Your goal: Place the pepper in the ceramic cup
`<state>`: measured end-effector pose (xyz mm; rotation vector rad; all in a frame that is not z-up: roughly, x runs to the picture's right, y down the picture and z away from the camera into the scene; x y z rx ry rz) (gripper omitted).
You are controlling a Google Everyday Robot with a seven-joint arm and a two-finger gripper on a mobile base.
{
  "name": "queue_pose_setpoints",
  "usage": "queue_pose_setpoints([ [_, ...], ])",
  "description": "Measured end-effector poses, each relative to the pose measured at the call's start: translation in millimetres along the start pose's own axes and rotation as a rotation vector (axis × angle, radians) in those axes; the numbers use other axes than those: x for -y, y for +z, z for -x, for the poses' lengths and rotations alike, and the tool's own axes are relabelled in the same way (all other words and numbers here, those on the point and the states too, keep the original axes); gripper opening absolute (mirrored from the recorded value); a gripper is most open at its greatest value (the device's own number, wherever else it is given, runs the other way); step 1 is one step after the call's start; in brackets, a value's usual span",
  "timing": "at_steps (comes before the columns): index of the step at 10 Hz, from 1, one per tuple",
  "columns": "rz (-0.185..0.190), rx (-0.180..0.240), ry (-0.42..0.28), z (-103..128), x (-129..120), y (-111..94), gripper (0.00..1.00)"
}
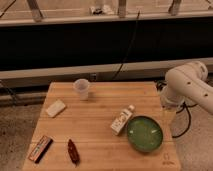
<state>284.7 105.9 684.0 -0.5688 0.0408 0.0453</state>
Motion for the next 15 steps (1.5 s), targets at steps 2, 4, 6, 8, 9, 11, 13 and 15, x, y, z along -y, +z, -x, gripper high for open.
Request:
queue_pose_setpoints([
  [2,0.0,0.0,0.0,0.0,0.0,0.0,0.8],
  [4,0.002,-0.001,-0.008,2.7,-1.7,0.2,0.8],
  [6,0.005,0.0,-0.044,19.8,-7.0,-0.3,0.8],
  [8,0.009,0.008,-0.096,58.9,-12.8,-2.1,0.8],
  [9,0.011,0.009,-0.124,71.0,-17.0,-3.3,0.8],
  [11,0.012,0.011,-0.172,92.1,-24.0,-5.1,0.8],
  [13,0.016,0.02,-0.214,113.0,-29.9,-6.3,0.8],
  [15,0.02,0.029,-0.269,135.9,-36.1,-5.9,0.8],
])
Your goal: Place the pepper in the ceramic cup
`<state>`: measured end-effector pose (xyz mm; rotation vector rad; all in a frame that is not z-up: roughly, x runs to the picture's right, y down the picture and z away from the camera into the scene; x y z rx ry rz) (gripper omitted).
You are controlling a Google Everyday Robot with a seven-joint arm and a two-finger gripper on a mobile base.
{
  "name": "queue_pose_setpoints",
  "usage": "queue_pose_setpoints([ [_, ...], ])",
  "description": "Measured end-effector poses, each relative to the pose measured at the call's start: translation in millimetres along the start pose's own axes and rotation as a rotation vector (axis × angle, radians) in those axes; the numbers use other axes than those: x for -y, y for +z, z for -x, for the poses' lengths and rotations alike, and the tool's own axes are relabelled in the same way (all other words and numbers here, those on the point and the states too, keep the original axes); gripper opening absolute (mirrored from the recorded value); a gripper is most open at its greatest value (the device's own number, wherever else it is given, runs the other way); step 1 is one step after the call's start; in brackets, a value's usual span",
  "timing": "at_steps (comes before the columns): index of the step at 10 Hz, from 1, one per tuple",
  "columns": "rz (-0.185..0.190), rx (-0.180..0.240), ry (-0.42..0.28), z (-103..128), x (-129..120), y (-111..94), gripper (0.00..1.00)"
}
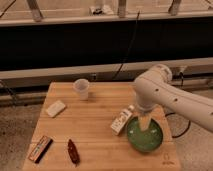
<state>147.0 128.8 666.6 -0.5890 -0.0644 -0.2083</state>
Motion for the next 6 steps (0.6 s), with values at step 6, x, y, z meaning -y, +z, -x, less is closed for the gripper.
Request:
queue_pose_setpoints([
  [6,0.004,0.006,-0.146,51.0,-2.3,5.3,0.8],
])
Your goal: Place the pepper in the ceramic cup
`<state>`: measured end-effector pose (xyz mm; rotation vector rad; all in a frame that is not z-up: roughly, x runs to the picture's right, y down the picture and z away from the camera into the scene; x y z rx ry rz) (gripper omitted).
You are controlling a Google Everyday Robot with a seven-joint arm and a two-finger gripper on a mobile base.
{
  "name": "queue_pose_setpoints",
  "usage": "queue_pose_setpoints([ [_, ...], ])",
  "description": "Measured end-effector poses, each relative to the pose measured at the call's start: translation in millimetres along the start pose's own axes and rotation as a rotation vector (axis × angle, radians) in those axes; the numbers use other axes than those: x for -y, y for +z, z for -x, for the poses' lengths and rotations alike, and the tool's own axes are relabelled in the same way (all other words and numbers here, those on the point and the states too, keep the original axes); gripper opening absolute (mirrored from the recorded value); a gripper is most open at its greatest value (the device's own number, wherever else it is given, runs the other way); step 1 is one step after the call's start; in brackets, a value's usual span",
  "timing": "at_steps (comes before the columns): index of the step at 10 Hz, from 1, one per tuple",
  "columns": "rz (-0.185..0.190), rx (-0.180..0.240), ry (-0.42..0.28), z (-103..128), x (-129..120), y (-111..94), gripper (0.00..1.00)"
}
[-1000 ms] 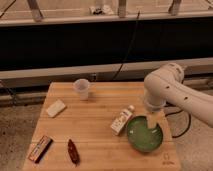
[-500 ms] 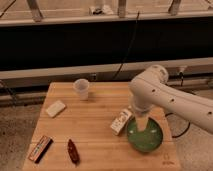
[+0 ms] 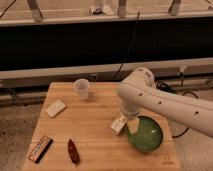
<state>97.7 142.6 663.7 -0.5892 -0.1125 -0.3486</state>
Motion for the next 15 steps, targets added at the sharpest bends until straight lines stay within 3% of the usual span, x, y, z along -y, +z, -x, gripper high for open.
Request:
queue_pose_setpoints([
  [3,0.001,0.002,-0.091,37.7,5.0,1.4,0.8],
  [6,-0.003,0.006,-0.124,46.6,5.7,1.0,0.8],
  [10,-0.015,0.049,-0.172,89.6,17.2,3.7,0.8],
  [15,-0.034,0.107,-0.246,120.5,20.5,14.9,0.8],
])
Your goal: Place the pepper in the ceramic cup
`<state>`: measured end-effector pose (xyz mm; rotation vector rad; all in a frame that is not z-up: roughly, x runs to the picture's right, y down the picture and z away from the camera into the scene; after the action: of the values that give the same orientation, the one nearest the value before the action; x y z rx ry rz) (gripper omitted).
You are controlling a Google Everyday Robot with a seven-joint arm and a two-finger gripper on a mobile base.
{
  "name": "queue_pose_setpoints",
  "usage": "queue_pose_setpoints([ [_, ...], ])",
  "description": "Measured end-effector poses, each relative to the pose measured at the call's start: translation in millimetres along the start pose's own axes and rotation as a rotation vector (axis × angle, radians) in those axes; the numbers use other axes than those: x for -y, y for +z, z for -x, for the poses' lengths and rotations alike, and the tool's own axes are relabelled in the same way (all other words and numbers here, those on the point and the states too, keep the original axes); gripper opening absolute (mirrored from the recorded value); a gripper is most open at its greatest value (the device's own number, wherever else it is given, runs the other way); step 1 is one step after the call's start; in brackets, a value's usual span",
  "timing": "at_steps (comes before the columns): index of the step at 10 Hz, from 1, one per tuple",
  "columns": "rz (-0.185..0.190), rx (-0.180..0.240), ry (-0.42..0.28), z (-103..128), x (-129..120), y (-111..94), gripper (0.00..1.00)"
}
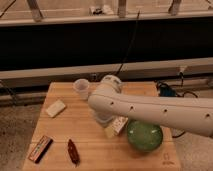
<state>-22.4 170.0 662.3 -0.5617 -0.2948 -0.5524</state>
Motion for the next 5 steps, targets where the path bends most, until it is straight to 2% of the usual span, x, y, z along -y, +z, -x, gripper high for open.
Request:
queue_pose_setpoints([
  [5,0.003,0.081,-0.091,36.9,9.9,24.7,0.8],
])
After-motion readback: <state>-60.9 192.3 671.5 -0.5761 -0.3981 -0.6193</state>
